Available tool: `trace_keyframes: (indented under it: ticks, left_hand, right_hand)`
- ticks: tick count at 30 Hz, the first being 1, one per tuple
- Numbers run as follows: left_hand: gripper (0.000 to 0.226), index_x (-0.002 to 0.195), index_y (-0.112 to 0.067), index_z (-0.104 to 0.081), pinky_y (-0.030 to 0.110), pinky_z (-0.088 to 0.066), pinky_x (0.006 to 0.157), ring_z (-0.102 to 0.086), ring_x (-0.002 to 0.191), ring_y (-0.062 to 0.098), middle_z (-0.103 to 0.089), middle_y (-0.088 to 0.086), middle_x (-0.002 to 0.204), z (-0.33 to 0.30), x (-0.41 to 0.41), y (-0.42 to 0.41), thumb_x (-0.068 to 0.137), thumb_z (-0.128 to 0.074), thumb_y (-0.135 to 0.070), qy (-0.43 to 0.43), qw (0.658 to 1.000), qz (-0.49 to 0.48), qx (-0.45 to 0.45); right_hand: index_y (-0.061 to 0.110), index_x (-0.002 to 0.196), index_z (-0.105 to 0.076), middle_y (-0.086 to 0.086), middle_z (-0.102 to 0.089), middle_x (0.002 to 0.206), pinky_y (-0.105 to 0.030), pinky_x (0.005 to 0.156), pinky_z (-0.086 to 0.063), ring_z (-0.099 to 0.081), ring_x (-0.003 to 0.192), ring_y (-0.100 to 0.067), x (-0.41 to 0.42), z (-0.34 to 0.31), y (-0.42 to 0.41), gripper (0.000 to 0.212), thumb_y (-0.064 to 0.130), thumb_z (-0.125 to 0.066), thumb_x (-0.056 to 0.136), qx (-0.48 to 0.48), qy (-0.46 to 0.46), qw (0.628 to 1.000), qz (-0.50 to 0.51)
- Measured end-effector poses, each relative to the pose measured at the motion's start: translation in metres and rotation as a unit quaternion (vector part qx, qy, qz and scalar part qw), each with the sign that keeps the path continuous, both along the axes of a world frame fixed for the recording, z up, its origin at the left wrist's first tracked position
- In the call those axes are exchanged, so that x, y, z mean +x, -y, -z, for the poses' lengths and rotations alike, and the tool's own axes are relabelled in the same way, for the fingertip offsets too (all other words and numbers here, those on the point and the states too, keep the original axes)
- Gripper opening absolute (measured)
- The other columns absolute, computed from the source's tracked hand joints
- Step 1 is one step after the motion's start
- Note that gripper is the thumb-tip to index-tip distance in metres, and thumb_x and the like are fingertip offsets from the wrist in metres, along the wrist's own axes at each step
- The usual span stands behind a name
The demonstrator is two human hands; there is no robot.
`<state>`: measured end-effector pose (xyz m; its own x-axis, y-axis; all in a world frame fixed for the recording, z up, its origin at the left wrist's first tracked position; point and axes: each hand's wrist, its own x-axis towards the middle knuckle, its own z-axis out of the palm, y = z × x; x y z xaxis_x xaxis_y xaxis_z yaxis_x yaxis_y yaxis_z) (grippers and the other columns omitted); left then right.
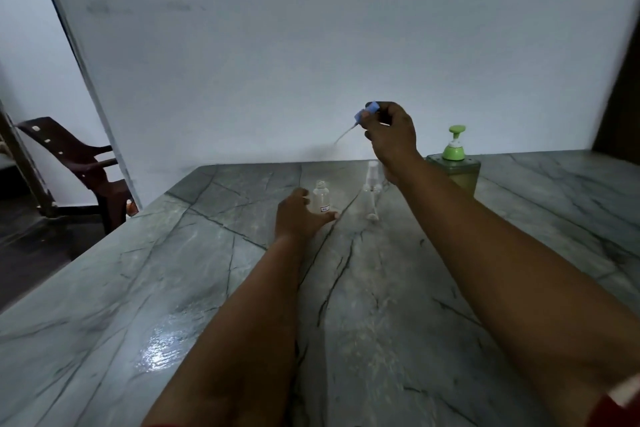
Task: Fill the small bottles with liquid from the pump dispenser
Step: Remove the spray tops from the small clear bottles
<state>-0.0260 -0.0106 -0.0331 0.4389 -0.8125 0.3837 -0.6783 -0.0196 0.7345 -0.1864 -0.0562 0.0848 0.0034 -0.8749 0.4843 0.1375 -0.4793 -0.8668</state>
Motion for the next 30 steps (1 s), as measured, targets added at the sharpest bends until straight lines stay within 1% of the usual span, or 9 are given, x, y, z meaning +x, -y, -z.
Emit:
trace_keyframes:
  ticks: [3,8,11,15,18,22,24,27,30]
  left_hand:
    - [0.1,0.133,-0.007,-0.048,0.035,-0.051,0.092,-0.059,0.113,0.025,-0.061,0.011,0.126,-0.012,-0.002,-0.006,0.054,-0.087,-0.054,0.015,1.0,-0.013,-0.004]
    - [0.09,0.131,-0.009,-0.047,0.036,-0.048,0.092,-0.056,0.116,0.029,-0.059,0.012,0.126,-0.045,-0.022,-0.025,0.063,-0.08,-0.058,0.049,0.997,-0.04,-0.05]
    - [0.074,0.128,-0.007,-0.049,0.04,-0.046,0.096,-0.052,0.118,0.029,-0.059,0.012,0.123,-0.058,-0.046,-0.039,0.074,-0.074,-0.051,0.047,0.993,-0.055,-0.098]
    - [0.058,0.119,-0.008,-0.053,0.041,-0.047,0.094,-0.054,0.111,0.027,-0.061,0.009,0.114,-0.054,-0.086,-0.06,0.077,-0.074,-0.041,0.021,0.993,-0.031,-0.115]
    - [0.057,0.115,-0.009,-0.055,0.04,-0.048,0.091,-0.057,0.107,0.025,-0.062,0.006,0.111,-0.041,-0.115,-0.074,0.076,-0.074,-0.046,-0.005,0.993,-0.007,-0.115]
    - [0.059,0.12,-0.012,-0.053,0.036,-0.049,0.091,-0.058,0.108,0.023,-0.063,0.004,0.116,-0.027,-0.142,-0.087,0.075,-0.075,-0.044,-0.02,0.997,0.008,-0.075]
    - [0.06,0.121,-0.012,-0.053,0.036,-0.049,0.092,-0.059,0.109,0.024,-0.063,0.005,0.118,-0.023,-0.151,-0.091,0.075,-0.076,-0.043,-0.012,0.998,0.012,-0.059]
    - [0.059,0.121,-0.011,-0.053,0.034,-0.047,0.093,-0.059,0.109,0.024,-0.063,0.005,0.119,-0.021,-0.158,-0.094,0.076,-0.075,-0.04,-0.003,0.999,0.017,-0.036]
    - [0.054,0.12,-0.013,-0.053,0.034,-0.047,0.094,-0.058,0.109,0.024,-0.063,0.006,0.118,-0.021,-0.16,-0.092,0.076,-0.075,-0.037,-0.008,1.0,0.018,-0.021]
  right_hand:
    - [0.029,0.109,-0.048,0.005,-0.064,0.082,-0.033,0.078,-0.052,-0.061,0.083,-0.015,-0.03,-0.008,-0.009,0.028,0.014,-0.058,0.088,0.021,0.021,1.0,0.009]
    - [0.019,0.105,-0.06,0.001,-0.066,0.086,-0.025,0.07,-0.048,-0.06,0.076,-0.011,-0.086,-0.013,-0.031,0.02,0.011,-0.06,0.086,0.044,0.011,0.999,0.019]
    - [0.013,0.084,-0.068,-0.006,-0.07,0.082,-0.028,0.076,-0.055,-0.066,0.075,-0.015,-0.12,-0.007,-0.049,0.01,0.016,-0.075,0.077,0.08,0.009,0.996,0.035]
    - [0.013,0.05,-0.067,-0.011,-0.071,0.068,-0.046,0.08,-0.059,-0.072,0.077,-0.03,-0.167,0.022,-0.052,0.023,0.031,-0.08,0.055,0.142,-0.087,0.982,0.09]
    - [0.004,0.062,-0.071,-0.014,-0.073,0.073,-0.052,0.077,-0.058,-0.072,0.08,-0.033,-0.196,0.055,-0.055,0.029,0.029,-0.071,0.047,0.178,-0.194,0.957,0.122]
    - [0.007,0.1,-0.071,-0.009,-0.07,0.102,-0.025,0.084,-0.051,-0.064,0.097,-0.024,-0.211,0.067,-0.113,0.032,0.027,-0.071,0.076,0.185,-0.342,0.905,0.174]
    - [0.006,0.103,-0.071,-0.009,-0.069,0.107,-0.026,0.088,-0.051,-0.063,0.102,-0.025,-0.216,0.078,-0.119,0.034,0.029,-0.07,0.078,0.191,-0.384,0.885,0.182]
    - [0.005,0.1,-0.072,-0.01,-0.07,0.104,-0.022,0.082,-0.05,-0.065,0.1,-0.024,-0.221,0.088,-0.123,0.033,0.028,-0.07,0.076,0.201,-0.433,0.859,0.183]
    - [0.005,0.104,-0.071,-0.012,-0.069,0.11,-0.026,0.089,-0.051,-0.063,0.105,-0.024,-0.224,0.093,-0.122,0.036,0.03,-0.07,0.077,0.19,-0.455,0.851,0.18]
